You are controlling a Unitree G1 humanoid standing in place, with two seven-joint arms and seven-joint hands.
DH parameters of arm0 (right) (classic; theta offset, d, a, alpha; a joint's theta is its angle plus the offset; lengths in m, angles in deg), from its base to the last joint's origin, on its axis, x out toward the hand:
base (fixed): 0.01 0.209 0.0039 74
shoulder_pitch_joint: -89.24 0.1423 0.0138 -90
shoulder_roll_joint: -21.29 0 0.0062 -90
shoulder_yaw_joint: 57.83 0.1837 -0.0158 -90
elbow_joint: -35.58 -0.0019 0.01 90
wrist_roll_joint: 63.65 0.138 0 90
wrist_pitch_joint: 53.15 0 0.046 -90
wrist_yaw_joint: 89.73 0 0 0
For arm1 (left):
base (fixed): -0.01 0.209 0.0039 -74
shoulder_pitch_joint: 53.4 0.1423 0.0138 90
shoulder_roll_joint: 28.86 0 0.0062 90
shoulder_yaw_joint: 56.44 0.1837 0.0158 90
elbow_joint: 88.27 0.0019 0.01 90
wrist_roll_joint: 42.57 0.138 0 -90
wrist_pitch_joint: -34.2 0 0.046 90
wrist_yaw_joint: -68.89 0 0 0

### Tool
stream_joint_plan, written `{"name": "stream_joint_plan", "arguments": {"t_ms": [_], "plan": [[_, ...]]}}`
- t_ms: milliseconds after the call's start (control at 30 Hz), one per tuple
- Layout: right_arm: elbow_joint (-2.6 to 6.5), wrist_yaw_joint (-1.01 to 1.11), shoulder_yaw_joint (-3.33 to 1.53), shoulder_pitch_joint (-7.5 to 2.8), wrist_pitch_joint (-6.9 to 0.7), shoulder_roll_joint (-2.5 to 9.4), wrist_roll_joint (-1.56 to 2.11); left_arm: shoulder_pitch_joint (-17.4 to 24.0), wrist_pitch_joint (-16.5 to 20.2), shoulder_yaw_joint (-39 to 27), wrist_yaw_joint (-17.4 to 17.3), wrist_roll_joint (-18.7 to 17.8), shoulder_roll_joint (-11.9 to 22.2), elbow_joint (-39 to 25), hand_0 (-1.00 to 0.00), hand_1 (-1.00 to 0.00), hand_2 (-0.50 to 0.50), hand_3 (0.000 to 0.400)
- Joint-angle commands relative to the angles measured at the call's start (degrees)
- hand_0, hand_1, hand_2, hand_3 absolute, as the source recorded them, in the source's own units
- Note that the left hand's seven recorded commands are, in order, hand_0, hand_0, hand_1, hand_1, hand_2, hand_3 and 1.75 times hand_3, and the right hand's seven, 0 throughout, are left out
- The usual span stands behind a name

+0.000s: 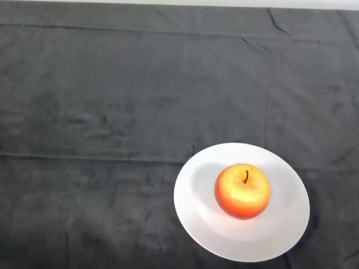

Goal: Move the apple to the plate

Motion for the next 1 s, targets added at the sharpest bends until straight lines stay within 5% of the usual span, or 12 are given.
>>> {"name": "stream_joint_plan", "arguments": {"t_ms": [33, 1000], "plan": [[1.49, 0.12, 0.52, -1.46, 0.52, -0.23, 0.29, 1.4, 0.5, -0.7, 0.4, 0.8, 2.7, -0.6, 0.0, 0.0, 0.0, 0.0], [1.47, 0.12, 0.5, -1.47, 0.52, -0.24, 0.32, 1.4, 0.7, -1.7, 0.2, 1.8, 2.2, -1.1, 0.0, 0.0, 0.0, 0.0]]}}
